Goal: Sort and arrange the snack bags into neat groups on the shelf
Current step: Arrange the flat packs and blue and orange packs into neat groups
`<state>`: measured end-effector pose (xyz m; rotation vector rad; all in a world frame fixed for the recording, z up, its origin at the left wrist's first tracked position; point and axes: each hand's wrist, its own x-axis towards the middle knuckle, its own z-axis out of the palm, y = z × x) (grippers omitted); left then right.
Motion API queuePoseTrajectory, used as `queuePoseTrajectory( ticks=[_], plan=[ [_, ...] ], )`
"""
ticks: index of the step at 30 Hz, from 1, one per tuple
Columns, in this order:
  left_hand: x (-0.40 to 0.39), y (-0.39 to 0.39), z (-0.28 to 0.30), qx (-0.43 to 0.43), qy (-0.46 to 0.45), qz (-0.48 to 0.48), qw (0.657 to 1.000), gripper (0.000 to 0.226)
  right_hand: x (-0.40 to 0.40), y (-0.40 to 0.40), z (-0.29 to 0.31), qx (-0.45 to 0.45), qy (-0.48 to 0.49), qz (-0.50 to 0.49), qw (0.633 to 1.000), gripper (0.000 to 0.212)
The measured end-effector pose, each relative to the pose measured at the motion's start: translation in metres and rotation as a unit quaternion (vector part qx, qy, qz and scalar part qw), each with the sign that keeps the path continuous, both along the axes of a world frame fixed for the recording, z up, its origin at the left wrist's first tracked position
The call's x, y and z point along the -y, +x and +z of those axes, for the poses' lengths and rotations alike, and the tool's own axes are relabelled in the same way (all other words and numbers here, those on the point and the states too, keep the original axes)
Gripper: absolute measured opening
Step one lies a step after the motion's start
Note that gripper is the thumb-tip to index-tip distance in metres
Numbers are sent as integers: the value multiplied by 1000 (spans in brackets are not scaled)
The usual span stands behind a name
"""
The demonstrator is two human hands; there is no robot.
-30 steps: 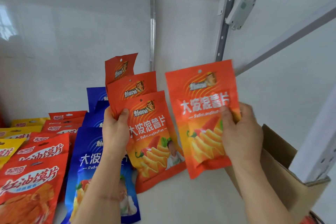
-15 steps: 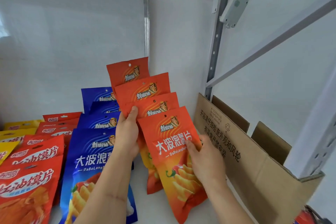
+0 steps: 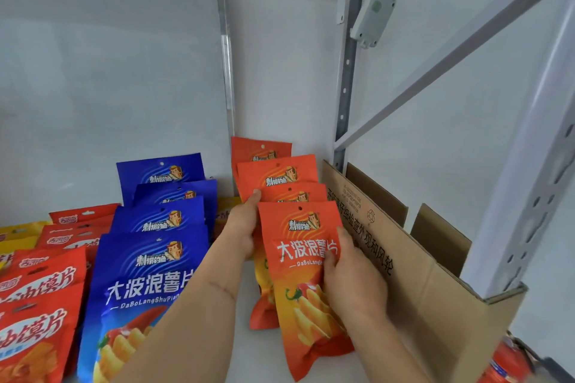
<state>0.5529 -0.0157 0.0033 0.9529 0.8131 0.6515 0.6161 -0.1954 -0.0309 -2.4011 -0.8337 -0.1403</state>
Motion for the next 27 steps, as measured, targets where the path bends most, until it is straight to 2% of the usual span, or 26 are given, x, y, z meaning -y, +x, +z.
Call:
queuePoseTrajectory(
  ticks=[6, 12, 21, 27],
  plan=[
    [-13, 8, -32, -12, -70, -19, 997, 62, -6, 6, -3, 6, -48, 9, 999, 39],
    [-18, 10, -33, 4, -23, -14, 1000, 77, -9, 8, -3, 15, -61, 6, 998, 36],
    [-6, 3, -37, 7, 55, -46, 997, 67, -9, 13, -2, -24, -58, 6, 998, 36],
    [-9, 8, -41, -18, 55, -49, 997, 72, -11, 14, -7, -81, -35, 4, 996, 56]
  ],
)
